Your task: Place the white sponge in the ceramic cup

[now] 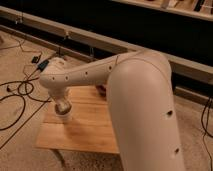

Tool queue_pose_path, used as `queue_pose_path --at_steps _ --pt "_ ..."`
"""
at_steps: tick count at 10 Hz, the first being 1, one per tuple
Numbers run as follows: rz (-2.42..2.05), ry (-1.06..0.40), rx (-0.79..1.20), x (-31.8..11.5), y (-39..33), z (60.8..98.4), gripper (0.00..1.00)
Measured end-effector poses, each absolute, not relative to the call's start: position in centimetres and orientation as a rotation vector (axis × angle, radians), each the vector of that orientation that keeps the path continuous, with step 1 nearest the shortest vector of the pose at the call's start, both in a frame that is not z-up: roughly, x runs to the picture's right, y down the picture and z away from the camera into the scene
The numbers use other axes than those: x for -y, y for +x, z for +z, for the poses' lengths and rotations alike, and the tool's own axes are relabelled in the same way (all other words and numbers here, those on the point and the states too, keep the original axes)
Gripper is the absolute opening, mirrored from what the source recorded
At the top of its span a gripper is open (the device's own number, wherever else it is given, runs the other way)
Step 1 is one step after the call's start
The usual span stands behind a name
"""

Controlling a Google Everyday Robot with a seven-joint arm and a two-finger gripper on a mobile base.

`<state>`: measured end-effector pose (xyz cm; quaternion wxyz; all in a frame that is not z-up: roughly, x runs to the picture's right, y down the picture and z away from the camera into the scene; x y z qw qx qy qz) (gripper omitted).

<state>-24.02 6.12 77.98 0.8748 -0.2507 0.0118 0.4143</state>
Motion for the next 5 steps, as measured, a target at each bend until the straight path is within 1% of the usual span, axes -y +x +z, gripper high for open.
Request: queue_pose_path --at_steps 5 --pt "0.860 -0.533 -0.032 -6.29 -24.33 78.10 0.80"
